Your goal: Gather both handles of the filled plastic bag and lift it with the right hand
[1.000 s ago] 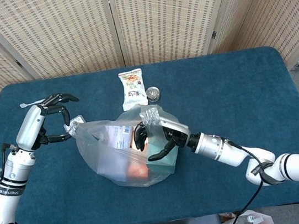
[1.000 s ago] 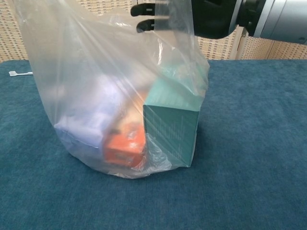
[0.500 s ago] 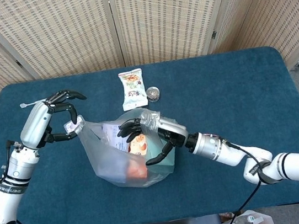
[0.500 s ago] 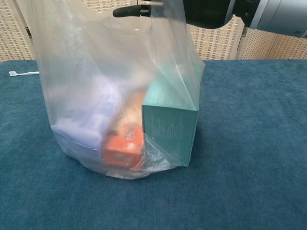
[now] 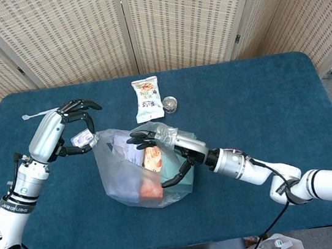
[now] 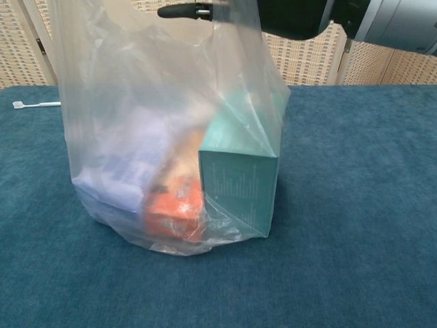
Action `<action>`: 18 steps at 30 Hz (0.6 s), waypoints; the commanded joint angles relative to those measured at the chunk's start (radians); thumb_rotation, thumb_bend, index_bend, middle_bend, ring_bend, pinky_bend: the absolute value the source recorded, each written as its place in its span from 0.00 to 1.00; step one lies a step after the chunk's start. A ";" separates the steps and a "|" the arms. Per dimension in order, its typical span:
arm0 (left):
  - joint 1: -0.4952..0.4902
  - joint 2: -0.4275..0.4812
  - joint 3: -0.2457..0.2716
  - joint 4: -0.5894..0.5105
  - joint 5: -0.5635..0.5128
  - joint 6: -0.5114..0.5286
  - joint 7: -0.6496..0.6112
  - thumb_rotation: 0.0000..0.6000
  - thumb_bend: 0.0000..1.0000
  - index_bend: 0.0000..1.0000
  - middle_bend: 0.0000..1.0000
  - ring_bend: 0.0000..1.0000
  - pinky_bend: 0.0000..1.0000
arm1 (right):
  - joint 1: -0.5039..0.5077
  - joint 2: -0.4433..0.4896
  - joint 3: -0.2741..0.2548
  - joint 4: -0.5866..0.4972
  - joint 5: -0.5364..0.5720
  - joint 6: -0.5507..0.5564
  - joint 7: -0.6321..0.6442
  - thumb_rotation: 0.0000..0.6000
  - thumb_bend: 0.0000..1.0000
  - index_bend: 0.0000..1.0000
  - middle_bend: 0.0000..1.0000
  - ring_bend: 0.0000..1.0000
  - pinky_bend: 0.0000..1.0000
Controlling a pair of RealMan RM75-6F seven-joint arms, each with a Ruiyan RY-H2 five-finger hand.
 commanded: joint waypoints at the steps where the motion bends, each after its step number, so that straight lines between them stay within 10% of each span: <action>1: 0.007 0.012 -0.009 -0.024 -0.026 0.002 0.014 1.00 0.26 0.59 0.33 0.26 0.26 | 0.007 -0.011 -0.007 0.009 -0.005 -0.010 -0.008 1.00 0.00 0.04 0.08 0.03 0.09; 18: 0.047 0.032 -0.016 -0.045 -0.097 0.011 0.067 1.00 0.25 0.53 0.33 0.25 0.26 | -0.001 -0.035 -0.037 0.044 -0.002 -0.003 -0.057 1.00 0.00 0.00 0.04 0.00 0.02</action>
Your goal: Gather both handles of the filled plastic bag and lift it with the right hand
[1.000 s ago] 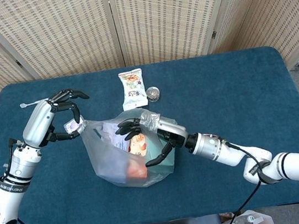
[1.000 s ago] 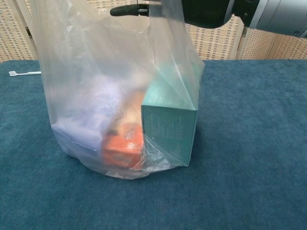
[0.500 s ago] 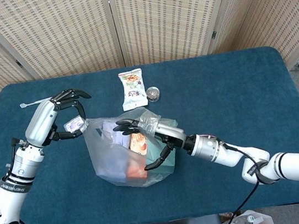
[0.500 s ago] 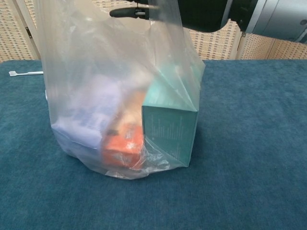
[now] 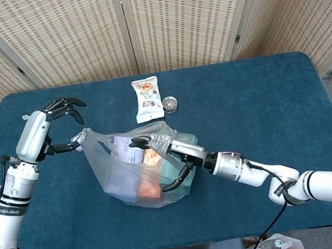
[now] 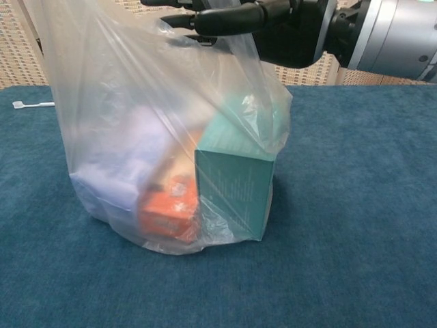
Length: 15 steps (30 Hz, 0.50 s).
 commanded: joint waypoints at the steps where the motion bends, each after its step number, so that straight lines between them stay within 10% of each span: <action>1: 0.005 0.000 0.001 -0.005 0.000 0.004 0.008 1.00 0.25 0.52 0.33 0.25 0.26 | 0.000 0.000 0.003 0.000 0.004 0.004 0.002 1.00 0.00 0.00 0.04 0.00 0.02; 15: 0.013 -0.003 -0.010 -0.035 -0.011 0.008 0.035 1.00 0.25 0.52 0.33 0.25 0.26 | 0.061 -0.034 0.041 -0.011 0.012 -0.042 -0.022 1.00 0.00 0.00 0.04 0.00 0.02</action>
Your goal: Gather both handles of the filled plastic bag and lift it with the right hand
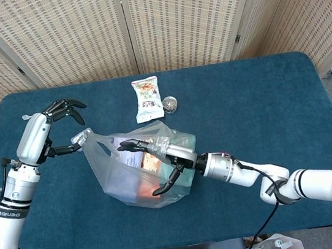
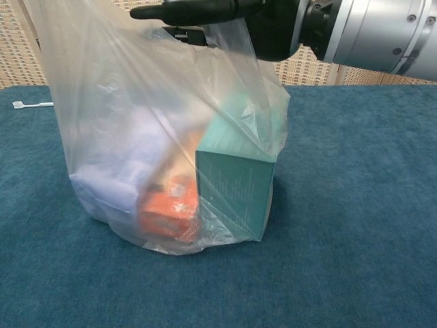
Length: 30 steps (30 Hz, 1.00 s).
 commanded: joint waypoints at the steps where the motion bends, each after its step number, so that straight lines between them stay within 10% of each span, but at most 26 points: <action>1: 0.001 0.002 -0.003 -0.007 -0.002 0.000 0.004 1.00 0.25 0.52 0.33 0.25 0.26 | 0.012 -0.007 0.011 -0.005 0.009 -0.011 -0.009 1.00 0.00 0.00 0.04 0.00 0.02; 30: -0.032 -0.020 -0.019 -0.078 -0.039 -0.041 0.107 1.00 0.24 0.50 0.33 0.24 0.26 | 0.054 -0.064 0.051 0.010 0.059 -0.063 -0.056 1.00 0.00 0.00 0.04 0.00 0.02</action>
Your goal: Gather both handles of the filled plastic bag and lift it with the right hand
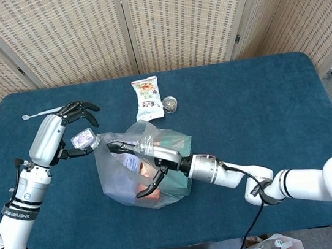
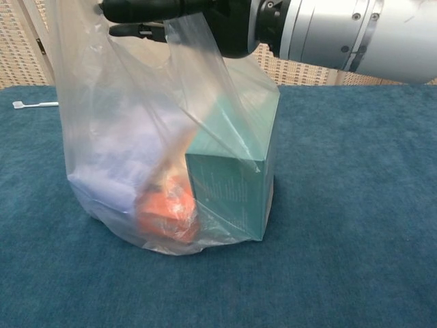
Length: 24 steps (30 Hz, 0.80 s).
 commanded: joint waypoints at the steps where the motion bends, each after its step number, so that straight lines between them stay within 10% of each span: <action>1: -0.007 -0.007 -0.001 -0.005 -0.002 -0.005 0.011 1.00 0.23 0.50 0.33 0.24 0.26 | 0.001 -0.003 0.001 0.001 0.002 -0.001 0.000 1.00 0.00 0.00 0.04 0.00 0.02; 24: -0.033 -0.044 0.012 -0.009 -0.034 -0.031 0.122 1.00 0.23 0.43 0.33 0.22 0.26 | 0.008 -0.021 0.003 0.006 0.010 0.000 -0.002 1.00 0.00 0.00 0.08 0.00 0.02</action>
